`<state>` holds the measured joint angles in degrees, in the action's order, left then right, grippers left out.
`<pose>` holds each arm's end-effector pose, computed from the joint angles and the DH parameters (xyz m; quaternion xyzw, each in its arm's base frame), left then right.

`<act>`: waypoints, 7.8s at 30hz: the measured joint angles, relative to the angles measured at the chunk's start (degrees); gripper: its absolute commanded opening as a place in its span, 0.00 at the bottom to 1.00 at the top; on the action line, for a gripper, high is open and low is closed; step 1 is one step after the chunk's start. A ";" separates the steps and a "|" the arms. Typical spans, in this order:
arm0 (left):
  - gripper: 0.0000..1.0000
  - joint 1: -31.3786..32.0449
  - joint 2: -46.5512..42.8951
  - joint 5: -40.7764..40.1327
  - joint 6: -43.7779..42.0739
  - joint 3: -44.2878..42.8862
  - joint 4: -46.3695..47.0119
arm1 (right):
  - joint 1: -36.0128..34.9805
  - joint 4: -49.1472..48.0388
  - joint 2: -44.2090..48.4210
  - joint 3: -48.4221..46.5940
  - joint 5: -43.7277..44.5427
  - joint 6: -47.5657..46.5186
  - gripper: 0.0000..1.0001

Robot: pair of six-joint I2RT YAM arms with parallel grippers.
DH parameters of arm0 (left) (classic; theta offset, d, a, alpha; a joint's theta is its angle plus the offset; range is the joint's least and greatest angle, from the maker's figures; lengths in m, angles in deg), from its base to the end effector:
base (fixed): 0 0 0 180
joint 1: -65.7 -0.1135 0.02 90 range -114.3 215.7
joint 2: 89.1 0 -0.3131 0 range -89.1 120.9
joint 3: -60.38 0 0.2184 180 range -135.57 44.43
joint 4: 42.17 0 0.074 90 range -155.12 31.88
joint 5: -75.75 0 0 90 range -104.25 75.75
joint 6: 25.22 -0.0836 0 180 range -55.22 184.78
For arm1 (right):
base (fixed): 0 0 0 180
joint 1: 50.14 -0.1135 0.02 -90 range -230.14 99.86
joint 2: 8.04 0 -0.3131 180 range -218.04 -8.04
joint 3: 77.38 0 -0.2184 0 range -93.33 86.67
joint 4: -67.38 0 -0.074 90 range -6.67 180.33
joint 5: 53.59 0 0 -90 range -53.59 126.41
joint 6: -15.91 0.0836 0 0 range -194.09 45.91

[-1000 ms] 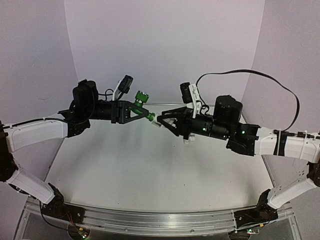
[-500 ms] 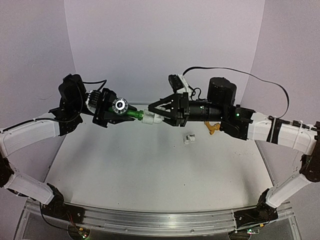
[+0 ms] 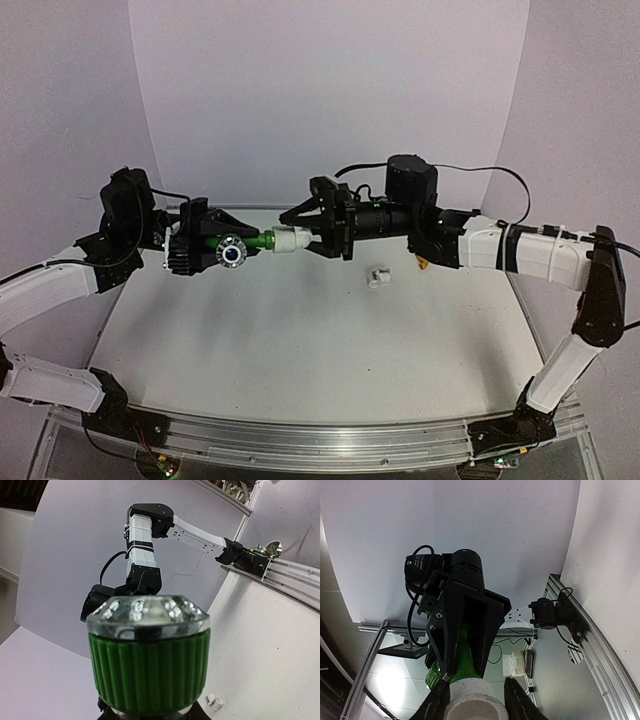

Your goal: Install the water faucets

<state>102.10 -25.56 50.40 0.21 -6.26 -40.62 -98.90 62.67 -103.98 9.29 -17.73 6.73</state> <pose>0.1226 -0.1842 0.4145 0.6920 0.0612 -0.2004 0.6908 0.2084 0.3405 0.4195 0.1442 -0.6844 -0.7145 0.0127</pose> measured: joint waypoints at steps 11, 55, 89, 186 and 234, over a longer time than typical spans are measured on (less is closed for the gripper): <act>0.00 2.18 3.36 1.82 29.35 -5.43 0.66 | 13.89 1.43 1.98 7.29 3.46 -9.92 0.90; 0.00 0.81 17.54 -20.27 150.19 -4.05 -7.46 | -5.31 -5.75 13.41 27.58 34.72 -113.87 0.98; 0.00 0.79 16.96 -20.56 139.69 -4.03 -8.27 | -5.19 -7.92 5.95 22.29 33.96 -94.66 0.00; 0.00 -31.34 31.53 -23.27 120.94 -7.64 -9.11 | 10.20 25.10 28.46 25.79 36.87 -55.48 0.98; 0.94 -42.47 41.94 -43.23 127.10 -12.80 -29.52 | 9.97 28.06 30.86 25.81 39.34 -55.95 0.98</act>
<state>59.64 16.38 7.18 127.32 -19.06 -70.14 -88.93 90.73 -73.12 35.10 21.60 -49.23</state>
